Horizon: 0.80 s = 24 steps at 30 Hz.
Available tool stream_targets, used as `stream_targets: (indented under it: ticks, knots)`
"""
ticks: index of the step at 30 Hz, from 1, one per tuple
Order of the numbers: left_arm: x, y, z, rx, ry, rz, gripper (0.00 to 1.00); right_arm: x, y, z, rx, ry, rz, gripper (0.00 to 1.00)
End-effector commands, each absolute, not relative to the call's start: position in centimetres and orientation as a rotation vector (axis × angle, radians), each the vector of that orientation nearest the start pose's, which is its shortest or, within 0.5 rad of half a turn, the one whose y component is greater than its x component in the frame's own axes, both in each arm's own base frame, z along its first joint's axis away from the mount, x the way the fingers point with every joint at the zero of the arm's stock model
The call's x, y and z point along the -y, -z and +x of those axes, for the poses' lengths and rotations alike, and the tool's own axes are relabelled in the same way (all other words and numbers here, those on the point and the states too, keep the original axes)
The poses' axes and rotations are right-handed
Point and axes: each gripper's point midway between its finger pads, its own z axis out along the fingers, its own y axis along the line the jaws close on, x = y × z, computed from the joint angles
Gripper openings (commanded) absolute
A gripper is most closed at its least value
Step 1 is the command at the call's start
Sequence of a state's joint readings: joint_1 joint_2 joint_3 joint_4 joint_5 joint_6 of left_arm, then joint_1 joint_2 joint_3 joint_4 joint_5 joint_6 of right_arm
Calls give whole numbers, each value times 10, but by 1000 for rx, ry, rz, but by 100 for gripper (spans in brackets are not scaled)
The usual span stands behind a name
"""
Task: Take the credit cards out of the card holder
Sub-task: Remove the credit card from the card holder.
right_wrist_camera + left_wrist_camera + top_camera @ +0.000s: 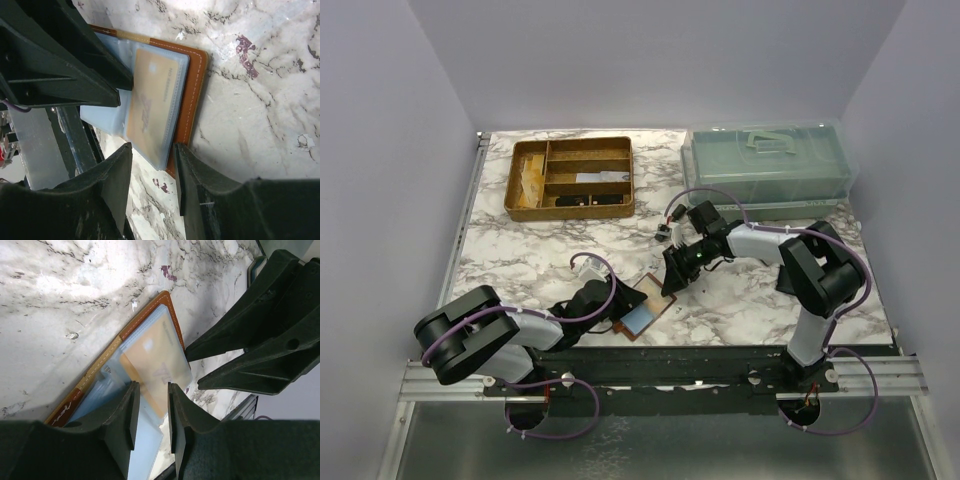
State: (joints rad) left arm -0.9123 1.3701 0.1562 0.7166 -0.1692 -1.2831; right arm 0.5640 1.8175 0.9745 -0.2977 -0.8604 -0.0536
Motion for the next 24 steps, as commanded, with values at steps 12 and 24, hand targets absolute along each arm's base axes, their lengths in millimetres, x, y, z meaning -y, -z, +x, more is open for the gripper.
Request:
stream_targets:
  ticks: [12,24]
  knots:
    - [252,-9,184,-2287,1019,-540,35,-296,-45,205,-2404,-1359,-1110,38]
    - [250,-8,183,-2285,1019,-549,35,-295,-51,211,-2366,-1303,-1128,38]
